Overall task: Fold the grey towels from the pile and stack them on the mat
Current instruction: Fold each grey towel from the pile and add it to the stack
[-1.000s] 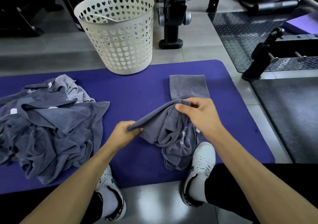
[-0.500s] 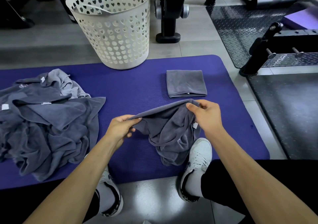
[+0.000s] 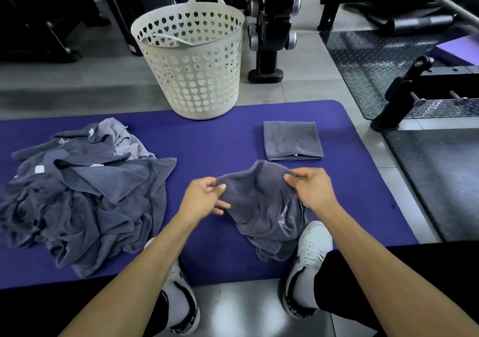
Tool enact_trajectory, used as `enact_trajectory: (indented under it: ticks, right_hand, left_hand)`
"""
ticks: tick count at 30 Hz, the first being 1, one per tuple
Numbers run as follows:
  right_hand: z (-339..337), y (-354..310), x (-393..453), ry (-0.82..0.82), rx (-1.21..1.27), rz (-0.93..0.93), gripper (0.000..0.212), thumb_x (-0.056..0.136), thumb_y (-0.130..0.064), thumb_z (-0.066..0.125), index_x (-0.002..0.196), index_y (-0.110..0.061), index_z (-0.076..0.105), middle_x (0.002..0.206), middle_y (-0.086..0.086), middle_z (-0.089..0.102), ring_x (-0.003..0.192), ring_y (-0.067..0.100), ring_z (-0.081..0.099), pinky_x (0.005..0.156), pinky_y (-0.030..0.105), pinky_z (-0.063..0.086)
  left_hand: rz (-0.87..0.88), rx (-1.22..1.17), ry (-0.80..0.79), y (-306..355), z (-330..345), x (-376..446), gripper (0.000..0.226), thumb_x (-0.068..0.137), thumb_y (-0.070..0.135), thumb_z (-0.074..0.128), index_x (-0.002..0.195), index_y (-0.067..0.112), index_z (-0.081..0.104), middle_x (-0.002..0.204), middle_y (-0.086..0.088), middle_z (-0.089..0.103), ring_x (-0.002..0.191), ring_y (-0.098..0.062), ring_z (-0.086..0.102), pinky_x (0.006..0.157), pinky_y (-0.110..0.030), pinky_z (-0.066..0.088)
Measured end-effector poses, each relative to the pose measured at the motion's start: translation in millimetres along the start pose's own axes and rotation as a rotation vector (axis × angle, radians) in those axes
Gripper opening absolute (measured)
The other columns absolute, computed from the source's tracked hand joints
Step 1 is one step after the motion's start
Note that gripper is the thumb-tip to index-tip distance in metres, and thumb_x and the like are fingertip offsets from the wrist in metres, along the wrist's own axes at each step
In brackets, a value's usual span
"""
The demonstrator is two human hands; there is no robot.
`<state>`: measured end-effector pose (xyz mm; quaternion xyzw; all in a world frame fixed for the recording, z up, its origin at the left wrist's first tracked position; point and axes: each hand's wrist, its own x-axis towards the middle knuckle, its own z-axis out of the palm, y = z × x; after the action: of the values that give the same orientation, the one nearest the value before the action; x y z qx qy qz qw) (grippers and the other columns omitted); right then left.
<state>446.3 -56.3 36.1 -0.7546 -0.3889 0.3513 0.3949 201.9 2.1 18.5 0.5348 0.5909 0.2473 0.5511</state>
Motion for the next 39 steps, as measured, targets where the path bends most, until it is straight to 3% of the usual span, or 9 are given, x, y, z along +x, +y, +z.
enact_trajectory:
  ticks: [3,6,9,14,20,27,30,33,39]
  right_hand:
    - [-7.0,-14.1,-8.3,0.017,-0.011,-0.052,0.013,0.089,-0.017,0.071,0.079,-0.025,0.073,0.062,-0.013,0.066,0.052,-0.008,0.058,0.052,0.004,0.040]
    - [-15.6,-35.5,-17.4,-0.019,0.047,-0.090,0.012,0.092,-0.015,0.068,0.082,-0.016,0.074,0.055,-0.010,0.066,0.044,0.000,0.057,0.046,0.008,0.039]
    - [-25.4,-62.4,-29.0,-0.074,0.159,-0.134,0.012,0.096,-0.014,0.062,0.091,-0.008,0.071,0.076,0.004,0.074,0.059,0.012,0.070,0.041,0.020,0.045]
    - [-52.3,-111.6,-39.4,0.009,0.183,-0.278,0.012,0.097,-0.012,0.060,0.094,-0.005,0.069,0.081,0.015,0.073,0.064,0.020,0.072,0.060,0.034,0.058]
    - [-98.7,-223.7,-77.0,0.129,0.272,-0.488,0.018,0.098,-0.010,0.056,0.085,-0.014,0.068,0.075,0.004,0.070,0.058,0.009,0.069,0.051,0.020,0.050]
    - [-151.3,-338.6,-139.2,0.249,0.266,-0.750,0.012,0.096,-0.014,0.062,0.094,-0.018,0.073,0.089,0.002,0.074,0.082,0.013,0.073,0.067,0.023,0.058]
    - [-172.1,-382.8,-160.4,0.379,0.263,-0.897,0.017,0.094,-0.023,0.063,0.104,-0.017,0.075,0.095,-0.002,0.074,0.088,0.013,0.071,0.077,0.028,0.059]
    - [-183.6,-406.7,-176.3,0.485,0.169,-0.990,0.018,0.093,-0.026,0.063,0.104,-0.020,0.076,0.094,-0.006,0.074,0.090,0.012,0.069,0.088,0.034,0.056]
    - [-191.3,-429.5,-195.1,0.628,0.151,-0.999,0.018,0.095,-0.019,0.061,0.104,-0.016,0.076,0.094,-0.005,0.072,0.093,0.013,0.066,0.086,0.024,0.049]
  left_hand:
    - [0.071,0.072,0.031,16.3,-6.8,-7.2,0.018,0.092,0.020,0.068,0.087,0.003,0.070,0.078,-0.011,0.072,0.065,-0.025,0.073,0.050,-0.030,0.053]
    - [0.147,0.059,0.034,39.3,-15.8,-16.9,0.019,0.091,0.021,0.069,0.085,0.004,0.072,0.079,-0.013,0.072,0.068,-0.025,0.073,0.054,-0.032,0.055]
    - [0.230,0.035,0.099,63.4,-28.9,-25.7,0.021,0.093,0.018,0.067,0.082,0.001,0.069,0.069,-0.009,0.069,0.069,-0.027,0.072,0.046,-0.028,0.049]
    - [0.371,-0.091,0.221,125.4,-60.7,-41.3,0.009,0.092,0.012,0.067,0.085,0.009,0.072,0.070,-0.006,0.072,0.066,-0.022,0.073,0.050,-0.024,0.052]
    - [0.554,-0.207,0.311,226.7,-102.6,-86.3,0.008,0.091,0.009,0.068,0.085,0.010,0.073,0.068,-0.004,0.069,0.059,-0.014,0.066,0.056,-0.020,0.055]
    - [0.892,-0.303,0.371,334.6,-126.0,-176.8,0.010,0.089,0.019,0.072,0.086,0.028,0.076,0.085,0.001,0.077,0.087,-0.015,0.074,0.079,-0.029,0.059]
    - [1.045,-0.332,0.459,375.7,-134.4,-212.4,0.012,0.089,0.020,0.072,0.100,0.018,0.077,0.091,0.002,0.076,0.088,-0.003,0.071,0.081,-0.019,0.055]
    - [1.158,-0.122,0.504,397.3,-138.5,-236.1,0.020,0.089,0.015,0.071,0.108,0.011,0.075,0.093,0.007,0.073,0.076,0.015,0.064,0.074,-0.006,0.049]
    - [1.194,-0.142,0.625,425.7,-162.9,-247.3,0.024,0.089,0.018,0.072,0.111,0.009,0.075,0.102,0.001,0.074,0.090,0.002,0.067,0.089,-0.017,0.053]
